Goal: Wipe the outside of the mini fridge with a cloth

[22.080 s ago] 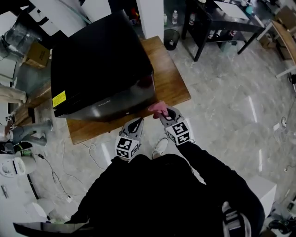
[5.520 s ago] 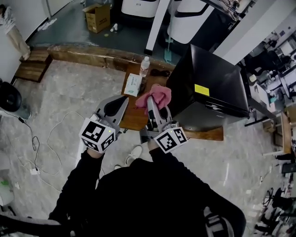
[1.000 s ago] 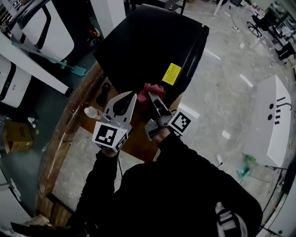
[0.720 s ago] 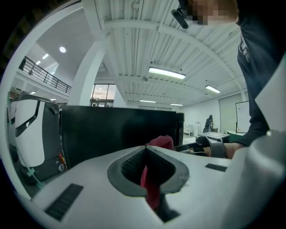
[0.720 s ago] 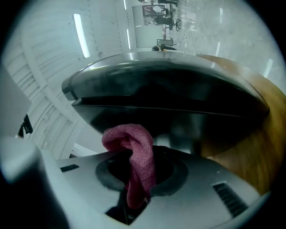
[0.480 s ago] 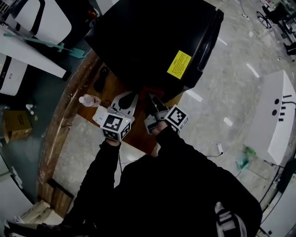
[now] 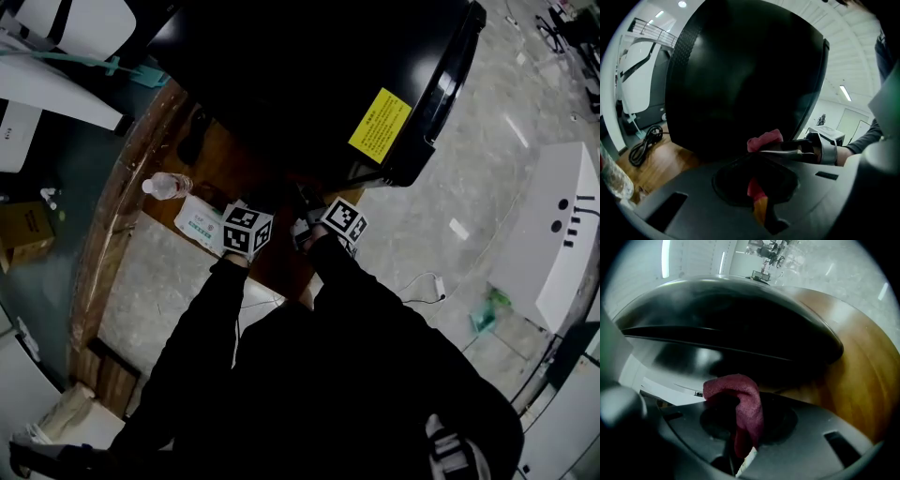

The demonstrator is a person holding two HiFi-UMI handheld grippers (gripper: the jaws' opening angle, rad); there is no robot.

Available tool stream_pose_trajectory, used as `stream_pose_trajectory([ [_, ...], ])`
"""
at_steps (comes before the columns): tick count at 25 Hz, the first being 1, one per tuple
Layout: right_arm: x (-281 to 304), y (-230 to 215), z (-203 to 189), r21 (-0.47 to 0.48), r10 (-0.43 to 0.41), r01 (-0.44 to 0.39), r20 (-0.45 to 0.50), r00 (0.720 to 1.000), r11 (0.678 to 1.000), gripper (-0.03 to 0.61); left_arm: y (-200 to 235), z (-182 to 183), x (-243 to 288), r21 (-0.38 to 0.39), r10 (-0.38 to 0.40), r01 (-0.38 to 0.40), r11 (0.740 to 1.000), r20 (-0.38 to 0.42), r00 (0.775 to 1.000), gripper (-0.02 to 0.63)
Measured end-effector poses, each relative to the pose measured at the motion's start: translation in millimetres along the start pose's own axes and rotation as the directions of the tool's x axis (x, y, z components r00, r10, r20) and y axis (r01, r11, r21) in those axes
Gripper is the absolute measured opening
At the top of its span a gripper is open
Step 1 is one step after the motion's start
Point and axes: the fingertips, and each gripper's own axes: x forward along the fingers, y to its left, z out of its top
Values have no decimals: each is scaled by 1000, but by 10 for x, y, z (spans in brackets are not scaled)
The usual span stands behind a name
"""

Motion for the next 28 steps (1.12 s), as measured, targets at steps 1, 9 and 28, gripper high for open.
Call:
stream_pose_trajectory([
  [1, 35, -99, -11, -8, -12, 11, -15, 1000, 1000, 92, 27, -90, 39, -23, -1, 0, 1000, -16, 1000, 6],
  [9, 195, -664, -86, -8, -106, 106, -38, 994, 994, 89, 72, -401, -24, -108, 7, -11, 994, -42, 999, 6],
  [28, -1628, 2113, -602, -758, 210, -460, -411, 887, 462, 84, -1385, 452, -1881, 65, -48, 30, 997, 297, 954, 6],
])
